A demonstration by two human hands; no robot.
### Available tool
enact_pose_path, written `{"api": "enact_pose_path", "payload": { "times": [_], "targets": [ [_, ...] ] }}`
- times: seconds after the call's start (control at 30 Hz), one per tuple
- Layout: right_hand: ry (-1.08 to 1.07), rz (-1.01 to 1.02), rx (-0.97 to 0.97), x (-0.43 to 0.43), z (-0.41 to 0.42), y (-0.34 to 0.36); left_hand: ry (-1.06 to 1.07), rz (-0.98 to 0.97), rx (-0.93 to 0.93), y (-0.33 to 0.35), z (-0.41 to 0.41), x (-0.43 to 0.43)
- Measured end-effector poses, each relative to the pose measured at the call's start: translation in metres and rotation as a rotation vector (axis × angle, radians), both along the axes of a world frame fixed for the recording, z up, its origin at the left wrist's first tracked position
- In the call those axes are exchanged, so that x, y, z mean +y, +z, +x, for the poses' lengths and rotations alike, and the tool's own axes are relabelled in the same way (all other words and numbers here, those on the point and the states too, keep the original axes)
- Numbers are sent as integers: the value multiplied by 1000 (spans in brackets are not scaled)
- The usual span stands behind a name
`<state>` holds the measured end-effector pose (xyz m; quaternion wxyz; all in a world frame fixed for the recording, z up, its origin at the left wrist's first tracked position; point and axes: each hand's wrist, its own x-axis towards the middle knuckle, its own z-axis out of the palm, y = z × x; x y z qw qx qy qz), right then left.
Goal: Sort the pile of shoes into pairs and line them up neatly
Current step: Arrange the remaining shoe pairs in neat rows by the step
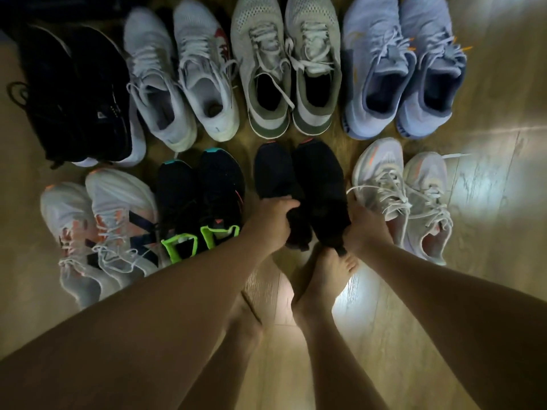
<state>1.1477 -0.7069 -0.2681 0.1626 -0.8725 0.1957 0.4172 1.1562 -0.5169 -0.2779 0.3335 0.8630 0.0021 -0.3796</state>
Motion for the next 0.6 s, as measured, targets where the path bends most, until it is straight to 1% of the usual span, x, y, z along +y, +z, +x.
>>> {"api": "enact_pose_path", "payload": {
  "times": [0.07,0.1,0.13,0.17,0.2,0.23,0.3,0.33,0.4,0.47,0.5,0.53,0.57,0.6],
  "targets": [
    [-48,-17,48,10,-3,8,41,-78,-32,10,1,6],
    [-38,-35,49,18,-6,11,95,-80,-61,13,3,15],
    [26,-68,24,29,-8,16,138,-48,-103,15,5,29],
    [132,-89,-34,43,-10,22,152,26,-157,16,9,48],
    [250,-69,-100,61,-13,26,147,124,-215,17,11,72],
    [351,-7,-158,79,-14,29,154,218,-269,19,13,97],
    [501,147,-167,121,-15,27,209,402,-282,20,15,156],
    [566,201,-149,143,-13,26,231,492,-242,18,11,189],
    [730,244,-135,187,-8,19,251,662,-166,17,-5,247],
    [887,258,-112,229,-3,12,348,764,-143,17,-21,294],
    [950,258,-85,248,-1,7,429,779,-111,17,-29,311],
    [1018,245,-58,265,-1,2,515,773,-33,19,-39,324],
    [1094,218,-31,280,-1,-5,579,772,56,17,-52,337],
    [1163,175,12,291,-2,-13,635,754,190,13,-68,351]
  ]
}}
